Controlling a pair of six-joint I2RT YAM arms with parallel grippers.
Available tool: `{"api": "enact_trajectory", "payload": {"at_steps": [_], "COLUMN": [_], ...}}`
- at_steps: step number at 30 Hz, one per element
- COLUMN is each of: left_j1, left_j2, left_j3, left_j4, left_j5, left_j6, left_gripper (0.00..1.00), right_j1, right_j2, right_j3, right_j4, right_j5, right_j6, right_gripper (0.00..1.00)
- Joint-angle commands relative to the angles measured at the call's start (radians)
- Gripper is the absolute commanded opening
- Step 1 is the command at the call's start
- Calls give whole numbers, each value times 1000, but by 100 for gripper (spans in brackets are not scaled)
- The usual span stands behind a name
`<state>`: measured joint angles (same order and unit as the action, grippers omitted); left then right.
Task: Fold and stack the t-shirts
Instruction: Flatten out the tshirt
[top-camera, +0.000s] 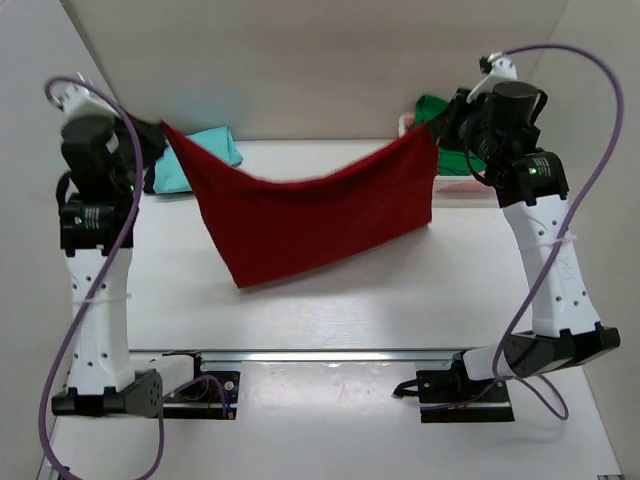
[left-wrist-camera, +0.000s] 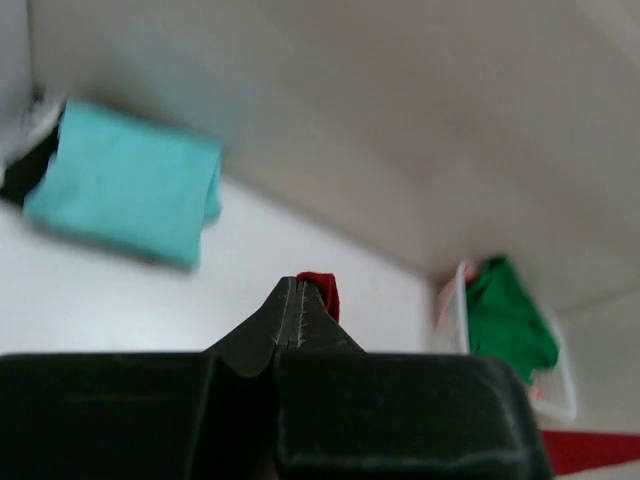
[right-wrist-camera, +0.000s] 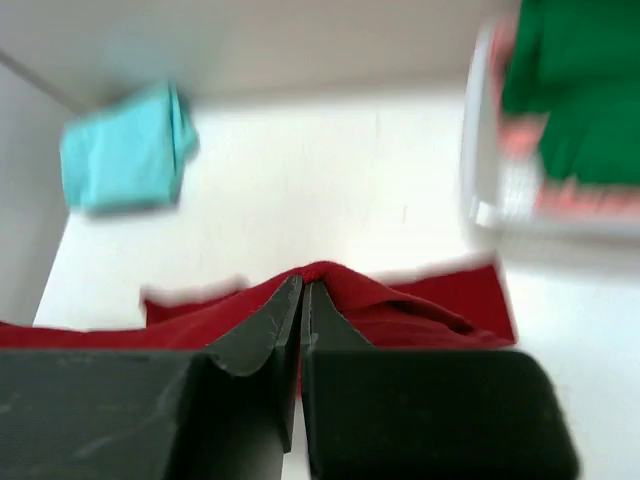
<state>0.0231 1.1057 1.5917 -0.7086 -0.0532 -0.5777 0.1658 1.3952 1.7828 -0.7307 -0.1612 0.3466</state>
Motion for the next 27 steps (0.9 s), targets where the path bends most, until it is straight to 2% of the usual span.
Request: {"api": "enact_trajectory", "payload": {"at_steps": [1,4,6,10,15,22,25,27], "left_j1": [12,-43,-51,-110,-195,-212,-215,-145], "left_j2": [35,78,74,-9,-58,-18,34,71], "left_j3": [284,500,537,467,436,527,522,496], "left_j4": [170,182,195,259,267,198,152,106], "left_j5": [-94,-209,-241,-321,-390,-353,-288,-164], "left_j6": [73,191,242,292,320,311,280,244], "left_gripper": [0,0,0,0,0,0,0,0], "right_j1": [75,58,35,-26,17,-5,-40,-52], "right_j2": [-48,-81,-82,-102,-143,-130,-73,-18], "right_j3": [148,187,234,262,222,288,328,320], "right_j4": [206,287,272,252,251,218,177,148], "right_j5": [261,307,301,244,242,142,30,-39], "right_j6": [-119,-158,-164,-152,-166,-156,-121,-83], "right_gripper": [0,0,0,0,1,0,0,0]}}
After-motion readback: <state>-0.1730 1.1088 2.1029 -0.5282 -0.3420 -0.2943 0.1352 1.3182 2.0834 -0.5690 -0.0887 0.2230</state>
